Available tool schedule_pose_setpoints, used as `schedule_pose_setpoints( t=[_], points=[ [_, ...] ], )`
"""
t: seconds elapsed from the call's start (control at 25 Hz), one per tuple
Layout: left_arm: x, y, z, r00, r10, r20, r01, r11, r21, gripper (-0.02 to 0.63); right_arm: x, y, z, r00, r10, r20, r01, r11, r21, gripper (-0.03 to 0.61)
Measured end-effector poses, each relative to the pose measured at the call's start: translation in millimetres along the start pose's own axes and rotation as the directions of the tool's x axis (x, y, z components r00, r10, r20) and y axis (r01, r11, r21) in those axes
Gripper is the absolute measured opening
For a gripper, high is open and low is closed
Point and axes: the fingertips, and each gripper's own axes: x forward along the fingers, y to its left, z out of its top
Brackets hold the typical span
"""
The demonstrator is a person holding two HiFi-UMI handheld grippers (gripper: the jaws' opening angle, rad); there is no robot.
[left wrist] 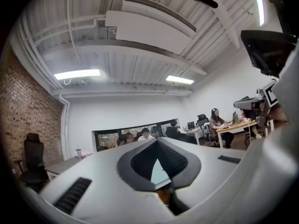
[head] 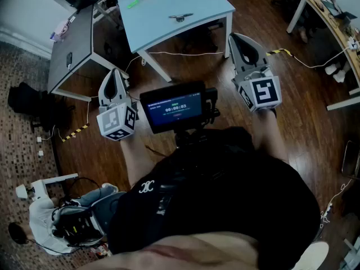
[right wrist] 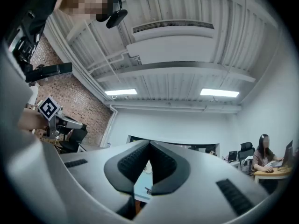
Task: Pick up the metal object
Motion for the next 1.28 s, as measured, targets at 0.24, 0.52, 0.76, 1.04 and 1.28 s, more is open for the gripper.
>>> schedule_pose_setpoints(
  t=[0.24,0.52,0.76,1.04,1.28],
  points=[
    [25.6,31.0,-28.3,0.999,-0.010,-0.036,0.009,1.000,-0.009,-0.008,30.5,19.5,-27.1,0.999,0.005,-0.033,-0.005,1.000,-0.003,-0.015],
    [87.4,43.2,-56.2,0.997,0.002,-0.079,-0.002,1.000,0.000,-0.006,98.2,-1.6,-70.7,0.999,0.034,-0.039,-0.033,0.999,0.012,-0.015],
    [198.9,50.1,-58.6,0.996,0.049,-0.074,-0.049,0.999,0.006,-0.006,203.2,-66.1,-117.1,0.997,0.078,-0.024,-0.077,0.997,0.013,-0.015],
    [325.5,35.7,-55.3,0.992,0.106,-0.062,-0.106,0.994,0.002,-0.006,300.7,-158.2,-170.3,0.991,0.129,-0.023,-0.128,0.991,0.041,-0.015],
    [381.0,35.1,-54.0,0.992,0.104,-0.074,-0.102,0.994,0.027,-0.006,356.9,-179.6,-194.5,0.985,0.170,-0.021,-0.168,0.982,0.085,-0.015]
  ],
)
